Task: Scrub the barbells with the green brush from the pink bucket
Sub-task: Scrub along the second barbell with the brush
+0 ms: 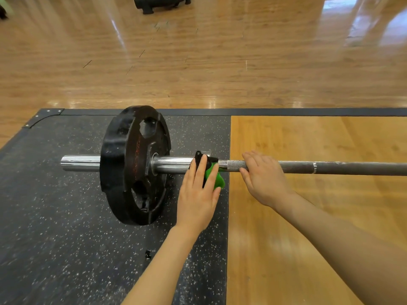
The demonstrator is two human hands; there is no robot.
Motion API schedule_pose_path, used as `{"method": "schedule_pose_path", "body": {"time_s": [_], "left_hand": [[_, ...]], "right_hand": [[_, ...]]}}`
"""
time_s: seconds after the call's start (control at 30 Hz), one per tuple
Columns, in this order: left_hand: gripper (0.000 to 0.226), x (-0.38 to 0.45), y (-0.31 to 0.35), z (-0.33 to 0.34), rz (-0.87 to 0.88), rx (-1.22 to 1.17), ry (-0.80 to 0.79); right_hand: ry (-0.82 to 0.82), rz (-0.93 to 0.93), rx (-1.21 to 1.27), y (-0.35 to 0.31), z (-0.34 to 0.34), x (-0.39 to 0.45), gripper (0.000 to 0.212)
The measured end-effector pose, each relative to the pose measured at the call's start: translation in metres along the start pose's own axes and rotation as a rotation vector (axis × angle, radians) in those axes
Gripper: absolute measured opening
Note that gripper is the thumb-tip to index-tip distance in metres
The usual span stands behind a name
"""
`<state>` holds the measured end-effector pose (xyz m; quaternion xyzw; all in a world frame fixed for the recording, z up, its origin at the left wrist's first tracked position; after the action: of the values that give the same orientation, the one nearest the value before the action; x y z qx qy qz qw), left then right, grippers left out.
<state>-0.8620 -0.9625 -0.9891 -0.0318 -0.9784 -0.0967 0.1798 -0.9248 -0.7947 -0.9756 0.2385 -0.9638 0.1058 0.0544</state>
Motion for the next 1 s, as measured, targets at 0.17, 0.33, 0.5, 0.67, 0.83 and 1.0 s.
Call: {"method": "schedule_pose_path", "body": {"time_s": [0.17,0.33,0.5,0.67,0.83,1.0], "left_hand": [[0.052,0.035,0.002,-0.007,-0.018,-0.049,-0.005],[0.051,0.059,0.002,-0.011,-0.017,-0.065,-0.035],[0.043,0.034,0.005,-0.013,-0.039,-0.057,0.012],[0.047,0.015,0.006,-0.019,-0.055,-0.065,0.02],[0.048,-0.01,0.004,-0.033,-0.067,-0.186,-0.006],[0.043,-0.036,-0.003,-0.053,-0.23,-0.373,0.02]], "right_hand": [[0.006,0.007,0.005,-0.002,-0.001,-0.001,0.057],[-0.011,0.001,-0.011,-0.002,0.0,-0.002,0.06],[-0.013,-0.009,-0.024,-0.006,-0.002,-0.008,0.06],[-0.015,-0.005,-0.026,-0.011,-0.003,-0.022,0.058],[-0.016,-0.008,-0.018,-0.02,-0.003,-0.041,0.061],[-0.012,-0.02,-0.037,-0.032,-0.01,-0.055,0.057]]}}
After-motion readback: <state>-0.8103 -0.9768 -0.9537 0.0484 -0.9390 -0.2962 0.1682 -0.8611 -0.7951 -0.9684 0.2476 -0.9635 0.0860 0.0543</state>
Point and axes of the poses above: each hand's wrist, its own x-axis towards the middle knuckle, its own z-axis out of the palm, y = z × x, the point moved 5 cm from there along x, towards the middle knuckle, and after that the axes turned 9 degrees about -z, right-handed, at the moved point
